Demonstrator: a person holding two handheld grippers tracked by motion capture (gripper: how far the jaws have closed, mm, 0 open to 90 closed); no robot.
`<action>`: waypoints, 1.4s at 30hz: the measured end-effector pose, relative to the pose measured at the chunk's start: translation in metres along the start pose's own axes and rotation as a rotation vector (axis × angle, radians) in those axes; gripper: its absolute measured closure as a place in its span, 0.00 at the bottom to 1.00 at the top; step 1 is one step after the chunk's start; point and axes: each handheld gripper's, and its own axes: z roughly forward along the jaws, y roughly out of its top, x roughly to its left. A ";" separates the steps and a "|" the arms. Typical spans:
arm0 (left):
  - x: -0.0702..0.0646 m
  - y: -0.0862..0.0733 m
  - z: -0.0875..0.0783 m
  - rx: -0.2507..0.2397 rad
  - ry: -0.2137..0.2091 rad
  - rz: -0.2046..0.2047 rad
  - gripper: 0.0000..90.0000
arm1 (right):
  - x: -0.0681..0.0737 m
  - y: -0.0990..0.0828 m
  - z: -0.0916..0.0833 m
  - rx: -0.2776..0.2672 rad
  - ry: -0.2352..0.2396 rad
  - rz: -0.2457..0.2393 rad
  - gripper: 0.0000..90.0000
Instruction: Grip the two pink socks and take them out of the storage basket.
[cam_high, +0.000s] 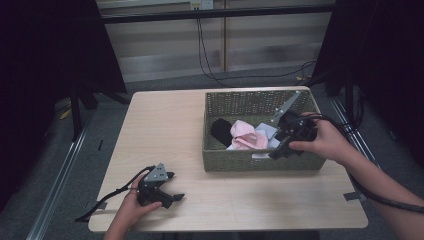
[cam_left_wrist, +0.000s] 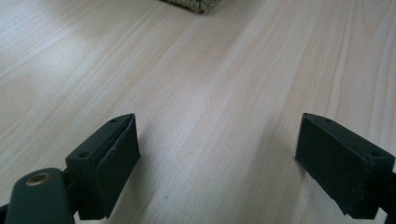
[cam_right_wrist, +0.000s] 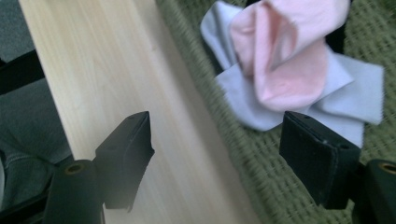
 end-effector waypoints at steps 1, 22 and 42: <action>0.000 0.000 0.000 0.000 0.000 0.000 0.14 | -0.003 0.004 0.000 -0.005 -0.002 0.012 0.28; 0.000 0.000 0.000 0.002 -0.003 0.004 0.14 | -0.064 0.047 0.067 -0.001 -0.032 0.201 0.47; 0.000 0.000 0.000 0.003 -0.006 0.006 0.14 | -0.074 0.050 0.059 -0.012 0.008 0.302 0.95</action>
